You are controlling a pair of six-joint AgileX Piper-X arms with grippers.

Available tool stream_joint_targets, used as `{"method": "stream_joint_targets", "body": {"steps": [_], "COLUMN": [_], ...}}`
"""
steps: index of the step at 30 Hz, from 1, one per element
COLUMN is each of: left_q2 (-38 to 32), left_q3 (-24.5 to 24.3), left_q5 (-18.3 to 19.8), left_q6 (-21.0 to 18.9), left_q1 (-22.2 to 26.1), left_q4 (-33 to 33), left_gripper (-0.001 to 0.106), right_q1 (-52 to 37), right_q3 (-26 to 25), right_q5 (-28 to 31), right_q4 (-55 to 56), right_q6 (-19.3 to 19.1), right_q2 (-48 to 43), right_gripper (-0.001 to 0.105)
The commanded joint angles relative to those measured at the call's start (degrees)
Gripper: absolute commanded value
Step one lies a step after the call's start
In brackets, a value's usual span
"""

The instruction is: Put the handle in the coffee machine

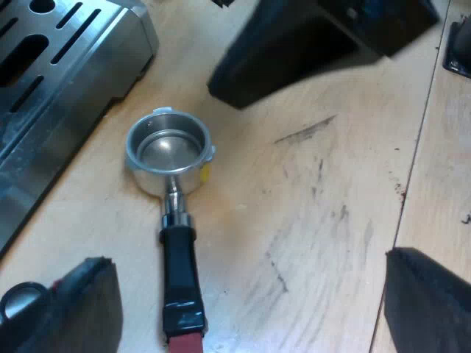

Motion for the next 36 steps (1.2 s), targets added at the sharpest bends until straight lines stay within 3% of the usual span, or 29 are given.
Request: {"method": "stream_joint_targets", "body": {"steps": [1,9,26,28,36], "left_q2": [0.03,0.03,0.03,0.03,0.03], "left_q3": [-0.35,-0.35,-0.35,-0.35,0.55], "left_q5": [-0.47,-0.46,-0.46,-0.46,-0.46], "left_q6": [0.55,0.52,0.52,0.52,0.52], "left_q1": [0.00,0.00,0.00,0.00,0.00], "left_q4": [-0.09,-0.09,-0.09,-0.09,-0.09], "left_gripper": [0.075,0.075,0.075,0.075,0.075], "right_q1": [-1.98,-5.67,-8.18,-8.18,-8.18], "right_q3": [-0.49,-2.17,-5.06,-5.06,-5.06], "right_q5": [-2.96,-9.12,-10.43,-10.43,-10.43], "right_q4": [0.49,0.49,0.49,0.49,-3.70], "right_q6": [-0.90,-3.18,-7.66,-9.61,-9.60], "right_q2": [0.53,6.18,16.67,18.29,21.47], "right_gripper": [0.078,0.078,0.078,0.078,0.078]}}
